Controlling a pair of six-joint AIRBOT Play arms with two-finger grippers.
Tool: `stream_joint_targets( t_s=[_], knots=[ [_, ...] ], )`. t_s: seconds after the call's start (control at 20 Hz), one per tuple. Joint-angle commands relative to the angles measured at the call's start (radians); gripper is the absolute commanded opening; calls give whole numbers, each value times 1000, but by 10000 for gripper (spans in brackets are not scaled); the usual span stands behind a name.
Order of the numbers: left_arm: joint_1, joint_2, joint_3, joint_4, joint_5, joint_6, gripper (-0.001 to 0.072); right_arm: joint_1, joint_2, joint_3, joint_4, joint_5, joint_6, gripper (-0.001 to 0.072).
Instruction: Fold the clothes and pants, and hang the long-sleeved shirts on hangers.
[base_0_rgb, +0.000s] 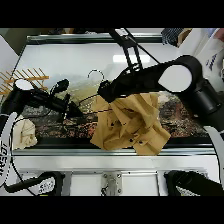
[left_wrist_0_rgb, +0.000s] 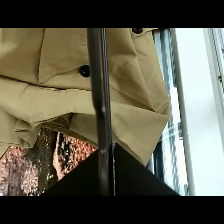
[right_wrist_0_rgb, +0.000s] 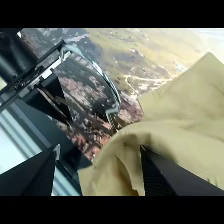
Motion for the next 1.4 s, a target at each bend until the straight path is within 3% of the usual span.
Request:
stream_joint_targets(
  t_s=[0.0, 0.4, 0.55, 1.05, 1.35],
  knots=[
    [1, 0, 0, 1, 1, -1, 11, -63, 59, 1, 9, 146, -49, 555],
    [1, -1, 0, 1, 0, -2, 11, -420, 151, -40, 218, 448, -335, 554],
    [1, 0, 0, 1, 0, -2, 11, -525, 167, -125, 302, 424, -420, 444],
    [1, -1, 0, 2, -26, -2, 11, -545, 147, -203, 223, 309, -577, 447],
    [1, -1, 0, 3, -34, -2, 11, -583, 117, -251, 306, 340, -661, 457]
  ],
)
